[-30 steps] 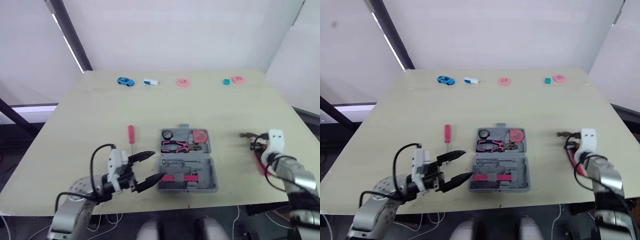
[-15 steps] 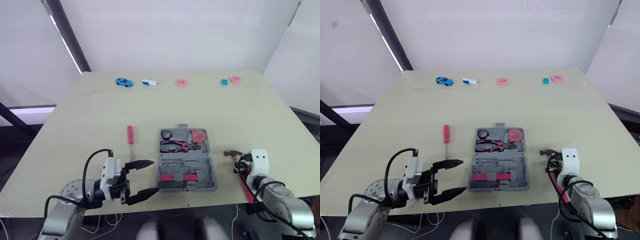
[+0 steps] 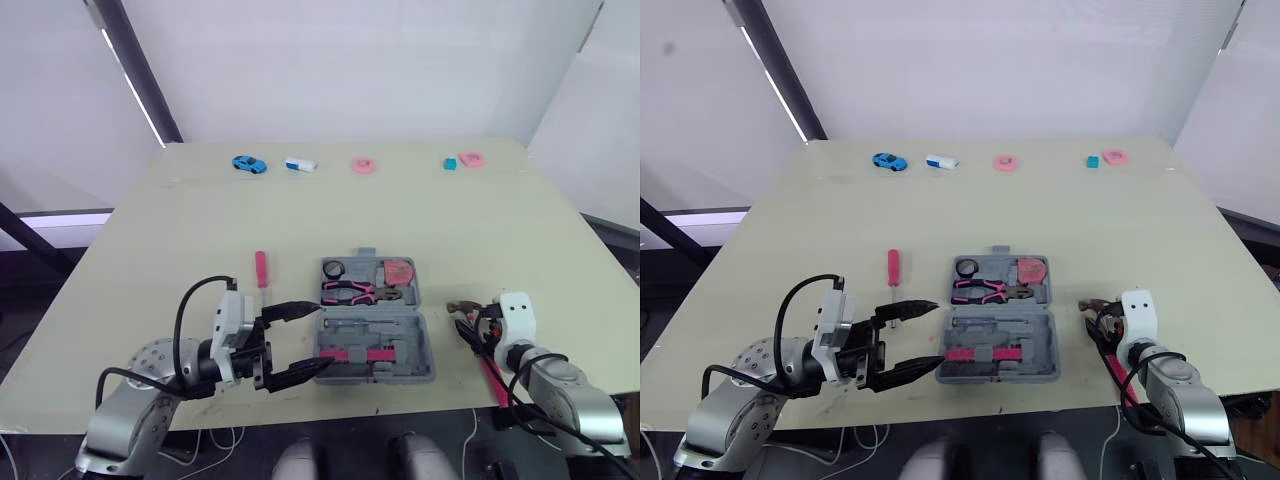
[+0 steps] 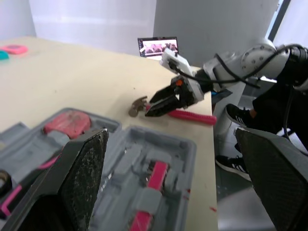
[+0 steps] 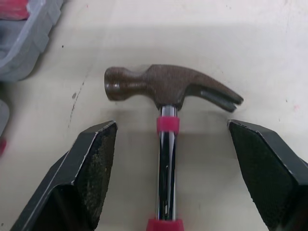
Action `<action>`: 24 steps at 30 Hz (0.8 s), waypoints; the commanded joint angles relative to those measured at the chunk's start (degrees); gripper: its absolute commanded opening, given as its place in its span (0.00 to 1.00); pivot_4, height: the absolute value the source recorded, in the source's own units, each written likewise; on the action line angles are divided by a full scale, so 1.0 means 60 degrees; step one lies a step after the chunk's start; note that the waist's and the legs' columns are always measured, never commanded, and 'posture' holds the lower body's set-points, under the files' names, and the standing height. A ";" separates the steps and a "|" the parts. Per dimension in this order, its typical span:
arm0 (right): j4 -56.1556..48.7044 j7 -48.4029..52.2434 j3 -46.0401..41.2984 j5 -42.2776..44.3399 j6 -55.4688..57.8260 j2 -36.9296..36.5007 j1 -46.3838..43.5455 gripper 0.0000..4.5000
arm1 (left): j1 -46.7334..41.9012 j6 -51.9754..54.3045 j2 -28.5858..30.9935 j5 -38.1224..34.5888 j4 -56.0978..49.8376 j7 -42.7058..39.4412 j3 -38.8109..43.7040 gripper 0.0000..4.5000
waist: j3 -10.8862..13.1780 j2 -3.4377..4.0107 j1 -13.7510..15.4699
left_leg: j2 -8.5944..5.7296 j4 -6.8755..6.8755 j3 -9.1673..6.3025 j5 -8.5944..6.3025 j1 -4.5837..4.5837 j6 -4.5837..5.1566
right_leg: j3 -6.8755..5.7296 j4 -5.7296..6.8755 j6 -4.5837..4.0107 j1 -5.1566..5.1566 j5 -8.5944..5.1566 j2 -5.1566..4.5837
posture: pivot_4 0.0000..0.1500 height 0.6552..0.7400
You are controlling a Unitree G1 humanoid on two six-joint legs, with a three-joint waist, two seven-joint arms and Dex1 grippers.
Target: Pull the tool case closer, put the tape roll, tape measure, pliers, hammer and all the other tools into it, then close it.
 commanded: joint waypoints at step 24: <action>0.7624 1.1552 0.5398 -0.4010 -1.3707 -0.5516 -0.6673 0.85 | -0.0374 0.0934 0.0369 -0.0701 -0.0790 0.0350 0.0160 1.00 | 0.0059 -0.0024 0.0009 | -0.0001 0.0009 0.0022 0.0000 0.0010 0.0002 | -0.0003 -0.0009 -0.0002 0.0010 0.0001 0.0008 | 1.00 1.00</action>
